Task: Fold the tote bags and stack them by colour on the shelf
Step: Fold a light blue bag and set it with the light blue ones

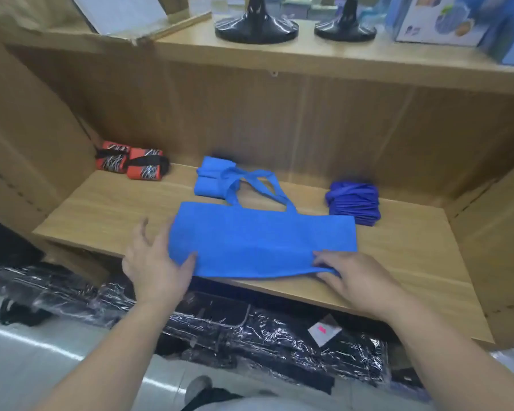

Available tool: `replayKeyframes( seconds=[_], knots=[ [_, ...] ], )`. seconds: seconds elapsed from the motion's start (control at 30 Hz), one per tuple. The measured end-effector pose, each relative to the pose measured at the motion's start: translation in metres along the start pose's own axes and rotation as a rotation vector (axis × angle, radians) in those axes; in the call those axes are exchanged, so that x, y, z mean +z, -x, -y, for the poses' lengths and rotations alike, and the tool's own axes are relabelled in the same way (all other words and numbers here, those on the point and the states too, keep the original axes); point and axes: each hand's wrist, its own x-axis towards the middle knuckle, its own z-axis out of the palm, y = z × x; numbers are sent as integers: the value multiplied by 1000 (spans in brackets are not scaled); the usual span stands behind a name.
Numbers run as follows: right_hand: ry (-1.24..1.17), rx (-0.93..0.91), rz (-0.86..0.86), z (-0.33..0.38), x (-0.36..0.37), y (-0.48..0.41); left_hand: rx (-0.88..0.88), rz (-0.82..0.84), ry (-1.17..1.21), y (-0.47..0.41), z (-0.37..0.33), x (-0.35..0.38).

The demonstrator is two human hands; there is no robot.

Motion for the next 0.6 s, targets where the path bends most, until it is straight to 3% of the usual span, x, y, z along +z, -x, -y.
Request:
replayKeyframes(
  seconds=[0.07,0.13,0.17,0.33,0.47,0.6],
  knots=[
    [-64,67,23,-1,-6,-1,318,243,-49,-6,11,-3],
    [-165,132,83,-5,-13,-4,439,548,-46,-15,24,-8],
    [-222,159,98,-7,-18,-6,457,618,-29,-21,28,-11],
    [-572,262,112,-19,-37,-8,204,694,369,-53,30,-21],
    [-802,361,36,-34,-38,-5,12,642,573,-73,30,-14],
    [-796,465,-142,-40,-25,-10,-120,617,635,-81,34,3]
  ],
)
